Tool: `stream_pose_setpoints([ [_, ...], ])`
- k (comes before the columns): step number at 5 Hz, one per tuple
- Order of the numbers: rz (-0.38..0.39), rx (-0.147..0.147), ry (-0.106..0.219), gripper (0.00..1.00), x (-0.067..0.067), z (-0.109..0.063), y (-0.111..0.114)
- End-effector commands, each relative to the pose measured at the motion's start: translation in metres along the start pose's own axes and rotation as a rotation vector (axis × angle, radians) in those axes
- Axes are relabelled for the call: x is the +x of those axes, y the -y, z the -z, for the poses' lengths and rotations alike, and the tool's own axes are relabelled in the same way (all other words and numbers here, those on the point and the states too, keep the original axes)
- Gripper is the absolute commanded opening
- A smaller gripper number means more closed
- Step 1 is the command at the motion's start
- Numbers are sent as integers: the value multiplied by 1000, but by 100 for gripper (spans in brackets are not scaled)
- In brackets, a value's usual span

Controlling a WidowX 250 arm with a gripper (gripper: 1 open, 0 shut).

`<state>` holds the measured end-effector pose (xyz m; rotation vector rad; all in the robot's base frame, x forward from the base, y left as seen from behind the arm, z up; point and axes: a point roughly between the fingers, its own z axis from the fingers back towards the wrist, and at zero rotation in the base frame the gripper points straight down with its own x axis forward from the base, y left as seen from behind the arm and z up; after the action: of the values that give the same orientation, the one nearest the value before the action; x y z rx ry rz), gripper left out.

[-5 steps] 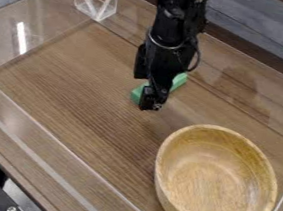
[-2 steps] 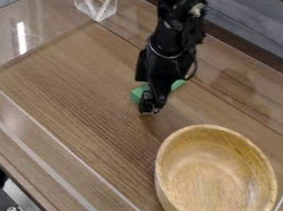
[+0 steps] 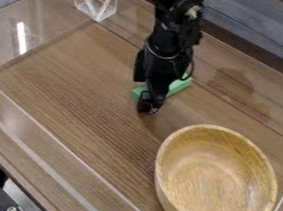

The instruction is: Put green stick into wooden bowl

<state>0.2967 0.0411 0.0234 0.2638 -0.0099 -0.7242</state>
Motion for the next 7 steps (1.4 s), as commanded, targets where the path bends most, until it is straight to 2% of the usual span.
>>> stream_pose_setpoints([
  [1, -20, 19, 17, 100, 3, -1, -10],
  [2, -25, 20, 15, 100, 3, 2, -10],
  [3, -32, 18, 13, 0, 3, 5, -10],
  [7, -118, -25, 37, 0, -1, -17, -6],
])
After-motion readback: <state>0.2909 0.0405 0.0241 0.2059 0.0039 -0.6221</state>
